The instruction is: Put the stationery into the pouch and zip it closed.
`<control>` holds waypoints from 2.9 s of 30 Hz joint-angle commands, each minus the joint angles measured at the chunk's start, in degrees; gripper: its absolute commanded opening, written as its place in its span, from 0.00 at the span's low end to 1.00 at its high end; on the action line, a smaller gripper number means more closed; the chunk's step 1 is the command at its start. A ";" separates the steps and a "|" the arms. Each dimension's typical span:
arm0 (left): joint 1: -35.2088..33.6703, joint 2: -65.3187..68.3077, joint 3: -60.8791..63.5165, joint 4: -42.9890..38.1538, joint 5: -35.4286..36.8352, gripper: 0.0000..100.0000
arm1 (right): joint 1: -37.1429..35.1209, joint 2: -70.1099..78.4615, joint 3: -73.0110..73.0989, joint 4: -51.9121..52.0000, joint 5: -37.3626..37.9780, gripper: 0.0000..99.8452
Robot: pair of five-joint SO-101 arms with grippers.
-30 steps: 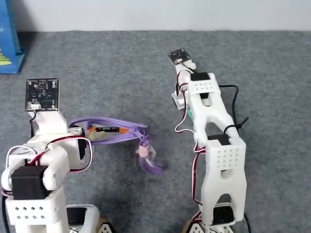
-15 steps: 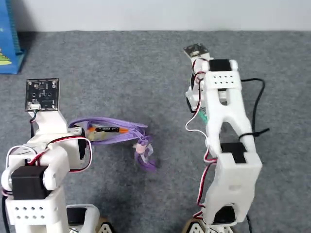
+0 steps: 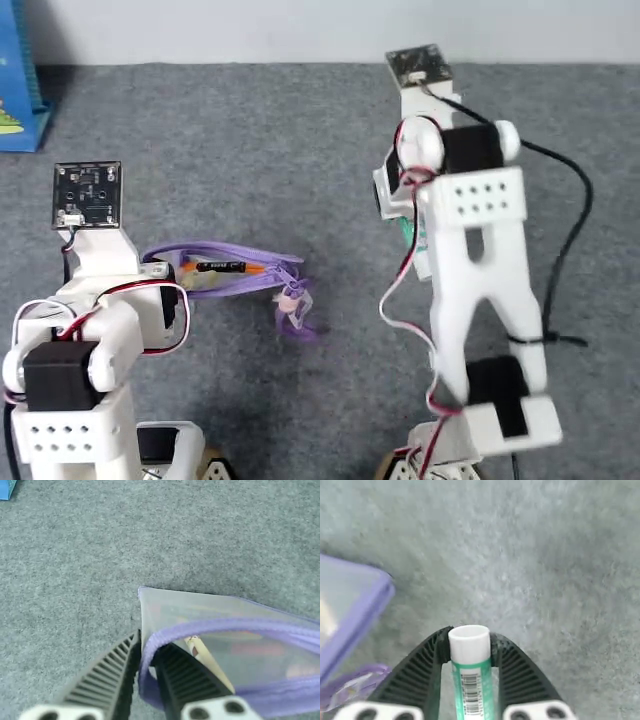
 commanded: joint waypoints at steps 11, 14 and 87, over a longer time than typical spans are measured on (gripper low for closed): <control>-0.09 -0.88 -0.40 -0.88 0.18 0.01 | -12.18 -27.56 15.03 -4.79 -9.41 0.01; -0.09 -0.88 -0.40 -0.79 0.18 0.01 | -14.81 -33.10 21.89 -9.80 -10.20 0.01; -0.18 -0.88 -0.40 -0.79 0.18 0.01 | -39.52 -67.03 104.88 -121.01 -2.11 0.25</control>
